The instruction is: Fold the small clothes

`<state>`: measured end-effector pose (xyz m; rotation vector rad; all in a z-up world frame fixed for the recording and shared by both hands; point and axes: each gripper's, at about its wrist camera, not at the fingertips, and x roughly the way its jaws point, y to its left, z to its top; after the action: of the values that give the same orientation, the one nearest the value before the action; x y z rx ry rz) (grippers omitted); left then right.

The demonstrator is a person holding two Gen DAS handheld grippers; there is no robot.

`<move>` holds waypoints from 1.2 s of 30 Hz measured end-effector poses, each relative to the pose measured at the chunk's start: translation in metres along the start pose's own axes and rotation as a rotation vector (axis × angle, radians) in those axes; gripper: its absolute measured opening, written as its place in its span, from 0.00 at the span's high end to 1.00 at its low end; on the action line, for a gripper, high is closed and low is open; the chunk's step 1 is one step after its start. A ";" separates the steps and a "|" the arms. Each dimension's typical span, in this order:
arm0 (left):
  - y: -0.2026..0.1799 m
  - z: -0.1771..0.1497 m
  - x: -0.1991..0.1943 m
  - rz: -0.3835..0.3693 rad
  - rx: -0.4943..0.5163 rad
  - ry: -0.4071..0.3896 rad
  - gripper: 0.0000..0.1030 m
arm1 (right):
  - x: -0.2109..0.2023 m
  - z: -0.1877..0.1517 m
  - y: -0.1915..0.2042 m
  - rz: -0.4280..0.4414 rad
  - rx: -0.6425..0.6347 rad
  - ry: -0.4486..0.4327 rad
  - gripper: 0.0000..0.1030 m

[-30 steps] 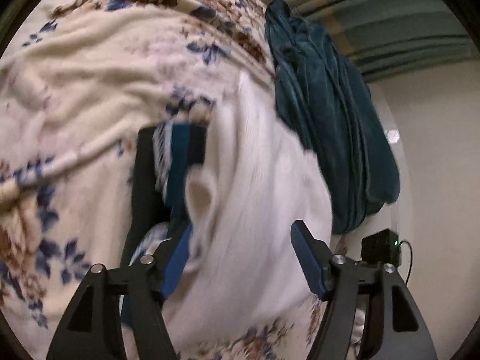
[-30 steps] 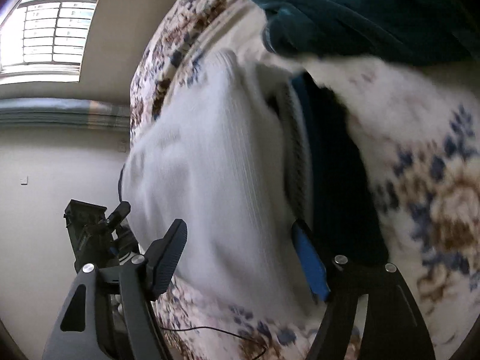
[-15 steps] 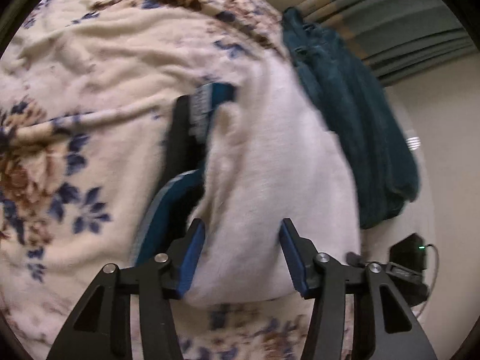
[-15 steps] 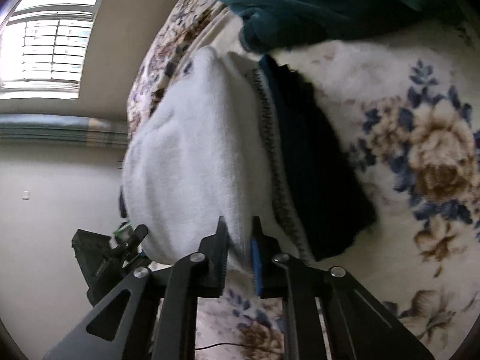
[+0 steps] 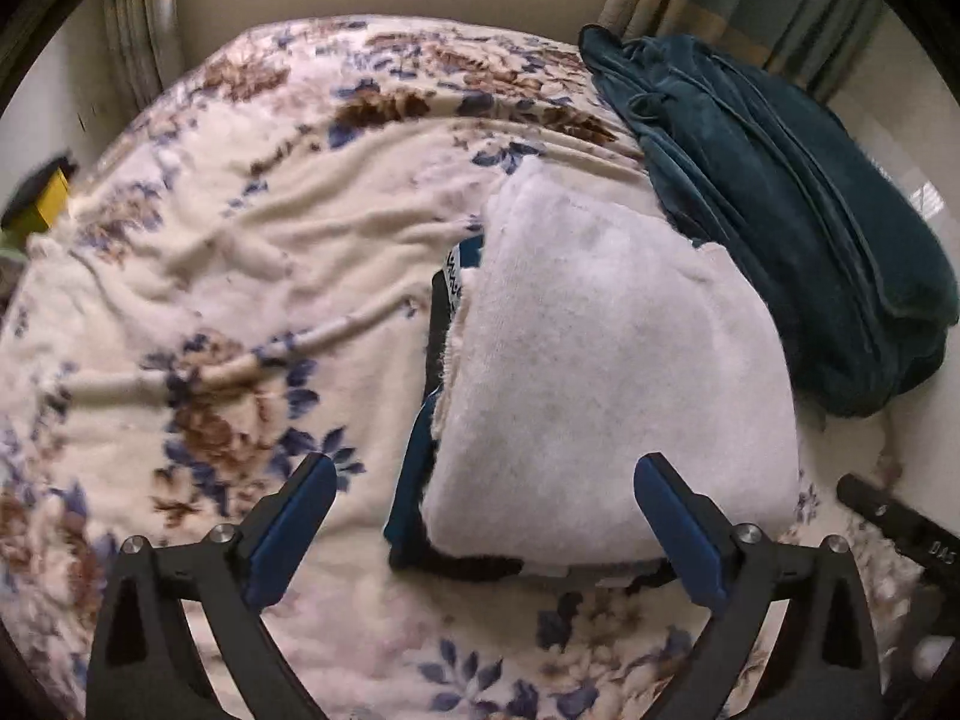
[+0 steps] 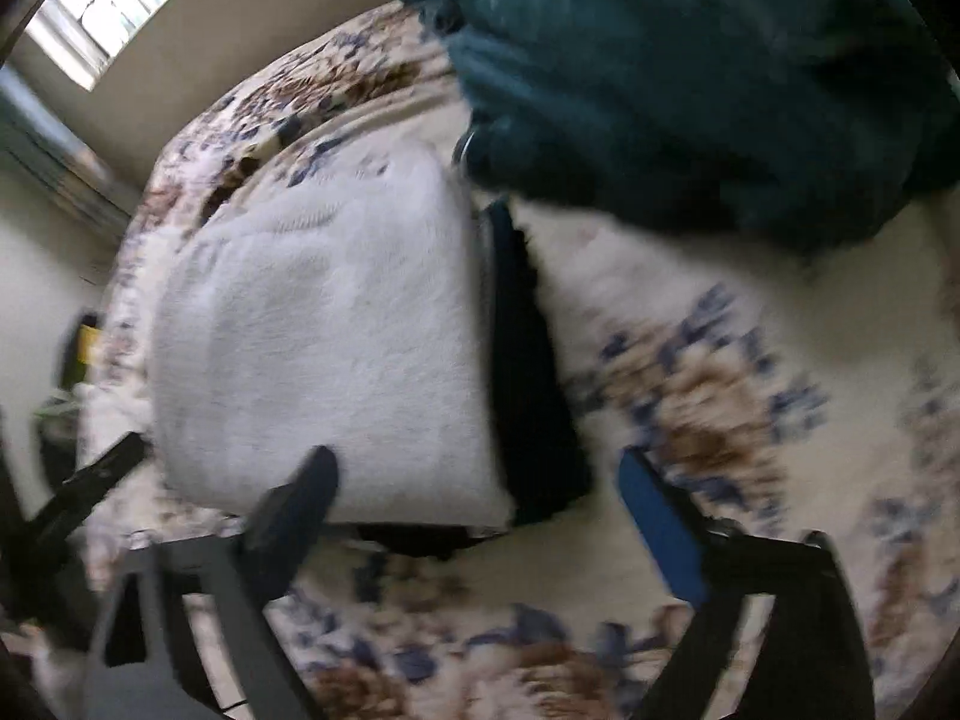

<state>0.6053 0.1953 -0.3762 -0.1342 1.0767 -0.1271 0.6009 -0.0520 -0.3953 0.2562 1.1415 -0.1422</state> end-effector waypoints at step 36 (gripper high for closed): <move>-0.100 -0.106 -0.413 0.118 0.126 -0.320 0.01 | -0.512 -0.152 0.012 -0.108 -0.130 -0.458 0.00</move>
<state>0.3148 0.1619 -0.0502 0.0233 0.7531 -0.0640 0.2594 -0.0086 0.0127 0.0401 0.7052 -0.2094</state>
